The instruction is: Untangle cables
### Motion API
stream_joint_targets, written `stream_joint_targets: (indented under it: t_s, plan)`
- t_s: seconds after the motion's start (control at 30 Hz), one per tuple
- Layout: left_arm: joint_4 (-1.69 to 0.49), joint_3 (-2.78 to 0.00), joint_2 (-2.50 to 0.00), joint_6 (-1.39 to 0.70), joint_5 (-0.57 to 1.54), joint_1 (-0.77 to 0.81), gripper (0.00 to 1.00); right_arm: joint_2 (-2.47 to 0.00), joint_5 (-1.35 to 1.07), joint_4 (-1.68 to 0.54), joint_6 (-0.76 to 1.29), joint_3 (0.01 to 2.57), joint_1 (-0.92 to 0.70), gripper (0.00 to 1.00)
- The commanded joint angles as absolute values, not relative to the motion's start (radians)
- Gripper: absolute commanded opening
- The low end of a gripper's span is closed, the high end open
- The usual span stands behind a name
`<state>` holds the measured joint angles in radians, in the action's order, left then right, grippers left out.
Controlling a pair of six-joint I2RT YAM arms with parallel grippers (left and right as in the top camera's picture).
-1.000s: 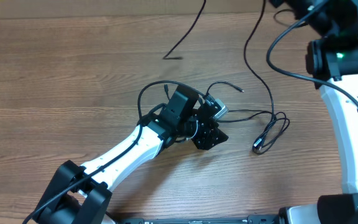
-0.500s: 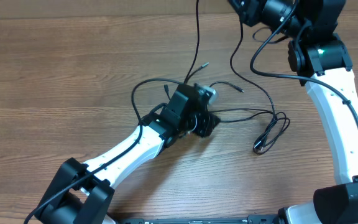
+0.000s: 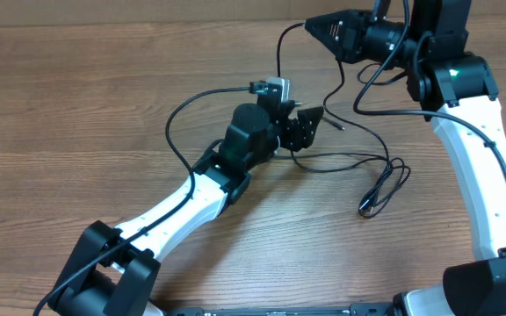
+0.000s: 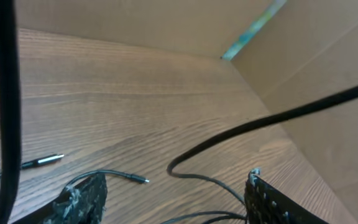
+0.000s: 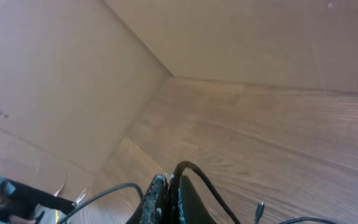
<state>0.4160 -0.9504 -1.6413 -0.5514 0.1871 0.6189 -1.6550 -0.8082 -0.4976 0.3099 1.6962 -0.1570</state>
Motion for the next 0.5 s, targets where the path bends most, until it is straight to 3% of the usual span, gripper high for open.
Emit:
stream_joint_targets:
  t_s: [0.0,0.23,0.27,0.3,0.37,0.47]
  plan:
    - [0.423,-0.952,-1.647,-0.577,0.215,0.619,0.70,-1.639,-0.832,-0.503,0.290,1.716,-0.202,0.04]
    - [0.456,-0.952,-1.647,-0.520,0.349,0.625,0.76,-1.639,-0.809,-0.450,0.312,1.716,-0.267,0.04]
    - [0.456,-0.952,-1.647,-0.520,0.344,0.625,0.65,-1.639,-0.812,-0.447,0.324,1.716,-0.270,0.04]
    - [0.455,-0.952,-1.647,-0.520,0.328,0.625,0.47,-1.639,-0.815,-0.448,0.347,1.716,-0.270,0.04]
    - [0.456,-0.952,-1.647,-0.521,0.299,0.625,0.04,-1.639,-0.851,-0.452,0.374,1.716,-0.269,0.04]
    - [0.458,-0.952,-1.647,-0.528,0.273,0.624,0.04,-1.639,-0.895,-0.452,0.372,1.716,-0.269,0.04]
